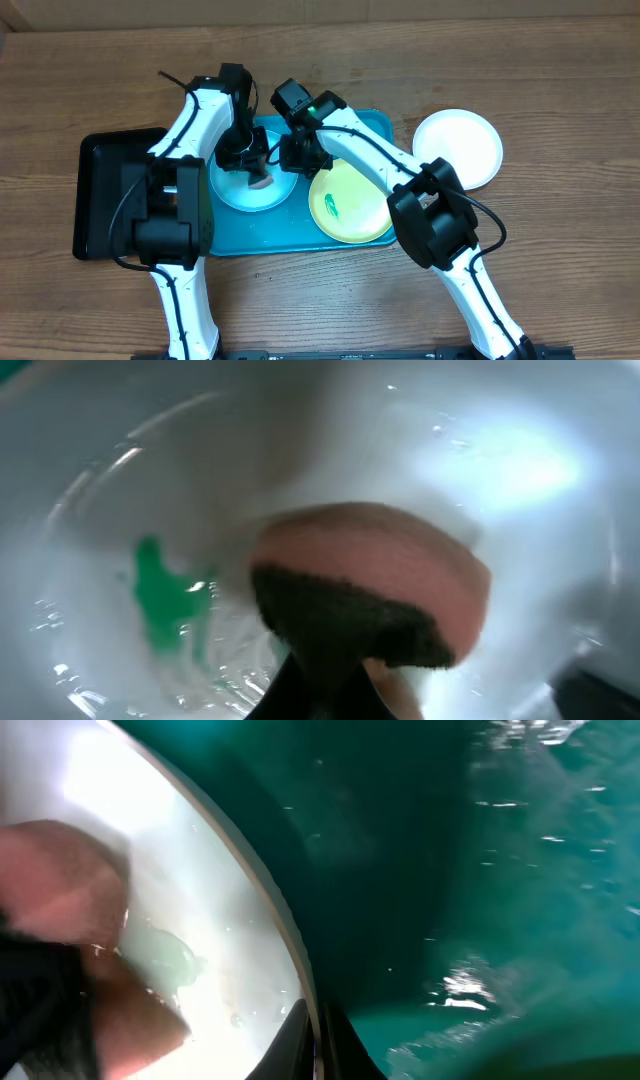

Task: Clean dirty plates on tray and stack at the side
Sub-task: 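Scrub the pale blue plate with the sponge in the left gripper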

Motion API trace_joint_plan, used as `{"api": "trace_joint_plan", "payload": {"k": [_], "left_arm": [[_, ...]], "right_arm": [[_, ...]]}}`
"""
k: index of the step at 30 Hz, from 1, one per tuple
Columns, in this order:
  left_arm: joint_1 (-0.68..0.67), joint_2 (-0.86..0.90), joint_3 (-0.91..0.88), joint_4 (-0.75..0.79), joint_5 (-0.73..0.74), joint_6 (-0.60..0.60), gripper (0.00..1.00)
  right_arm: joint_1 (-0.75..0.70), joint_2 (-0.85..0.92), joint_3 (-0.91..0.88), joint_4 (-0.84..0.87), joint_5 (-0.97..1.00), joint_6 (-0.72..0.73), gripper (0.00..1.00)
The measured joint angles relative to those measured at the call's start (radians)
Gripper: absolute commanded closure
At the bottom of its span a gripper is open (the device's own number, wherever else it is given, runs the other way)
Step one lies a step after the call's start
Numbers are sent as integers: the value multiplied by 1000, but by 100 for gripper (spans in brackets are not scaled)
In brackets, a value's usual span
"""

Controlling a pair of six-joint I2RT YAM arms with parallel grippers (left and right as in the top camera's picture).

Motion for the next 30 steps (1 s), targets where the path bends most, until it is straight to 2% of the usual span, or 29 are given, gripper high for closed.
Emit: {"api": "trace_joint_plan", "payload": {"k": [10, 15, 18, 23, 30], "left_arm": [[-2, 18, 4, -58, -365, 4, 96], [0, 29, 16, -70, -403, 5, 96], [12, 29, 23, -56, -335, 32, 96], [53, 23, 37, 33, -107, 103, 96], [54, 26, 40, 198, 146, 106, 96]], "right_arm": [[8, 0, 0, 6, 1, 6, 96], [8, 0, 0, 6, 1, 8, 96], [8, 0, 0, 5, 5, 10, 96], [-1, -1, 0, -10, 36, 19, 96], [-16, -3, 0, -15, 48, 28, 96]]}}
